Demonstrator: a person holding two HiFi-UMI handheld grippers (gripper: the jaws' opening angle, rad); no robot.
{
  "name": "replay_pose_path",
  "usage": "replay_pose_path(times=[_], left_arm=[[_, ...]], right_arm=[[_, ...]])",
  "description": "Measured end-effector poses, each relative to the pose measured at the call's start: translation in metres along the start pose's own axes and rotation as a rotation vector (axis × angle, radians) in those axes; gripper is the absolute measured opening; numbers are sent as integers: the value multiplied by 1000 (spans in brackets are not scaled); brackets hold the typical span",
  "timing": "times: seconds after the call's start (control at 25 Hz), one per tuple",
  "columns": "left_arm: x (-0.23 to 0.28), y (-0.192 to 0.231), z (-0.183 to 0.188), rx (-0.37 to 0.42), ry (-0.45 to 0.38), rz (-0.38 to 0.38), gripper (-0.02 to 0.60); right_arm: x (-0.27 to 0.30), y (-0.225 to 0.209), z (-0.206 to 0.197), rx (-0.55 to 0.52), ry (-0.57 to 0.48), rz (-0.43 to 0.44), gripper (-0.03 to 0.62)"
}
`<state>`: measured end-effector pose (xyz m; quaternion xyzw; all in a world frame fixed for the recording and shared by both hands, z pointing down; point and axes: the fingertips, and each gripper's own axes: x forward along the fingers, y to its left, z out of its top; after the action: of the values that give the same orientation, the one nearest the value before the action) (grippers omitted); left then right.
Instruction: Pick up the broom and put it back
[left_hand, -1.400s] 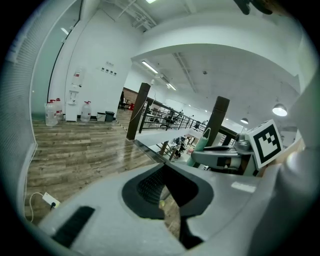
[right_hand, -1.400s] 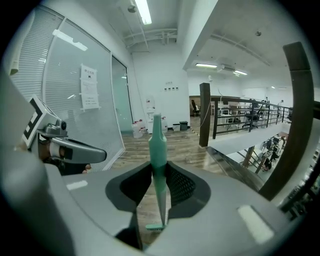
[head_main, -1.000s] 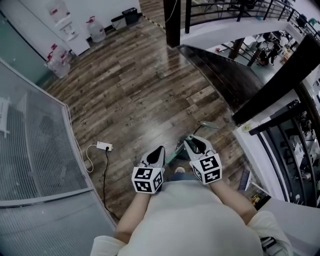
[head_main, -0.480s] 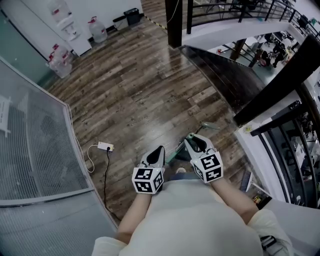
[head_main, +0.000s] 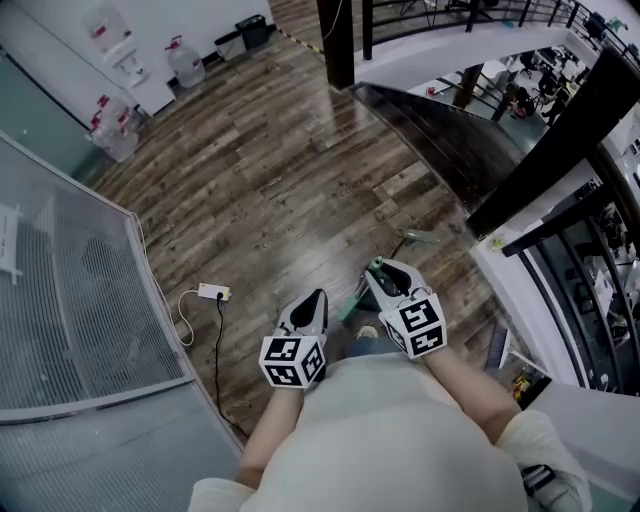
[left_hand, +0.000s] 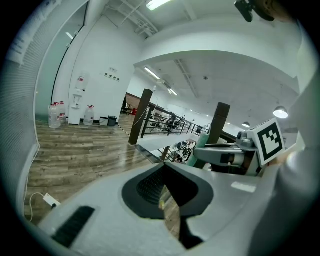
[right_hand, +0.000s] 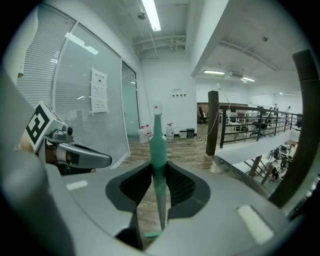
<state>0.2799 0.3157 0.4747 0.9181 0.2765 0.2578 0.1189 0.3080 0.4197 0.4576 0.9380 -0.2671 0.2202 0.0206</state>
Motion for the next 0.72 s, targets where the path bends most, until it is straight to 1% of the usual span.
replay_pose_path(times=[0.16,0.32,0.52,0.72], left_arm=[[-15,4,-4,-16,-6,25,6],[-37,15,-10,-42,-32,65,6],[-81,36,-17,-89,-75,129,6],[-135,61,-33,-138,-116,218,6]], right_arm=[[-2,13,2,-8,3,27,98],[-1,40,0,-33,12,81,98],[3,95,2,-81,25,180,98],[10,157,3,-138,27,295,98]])
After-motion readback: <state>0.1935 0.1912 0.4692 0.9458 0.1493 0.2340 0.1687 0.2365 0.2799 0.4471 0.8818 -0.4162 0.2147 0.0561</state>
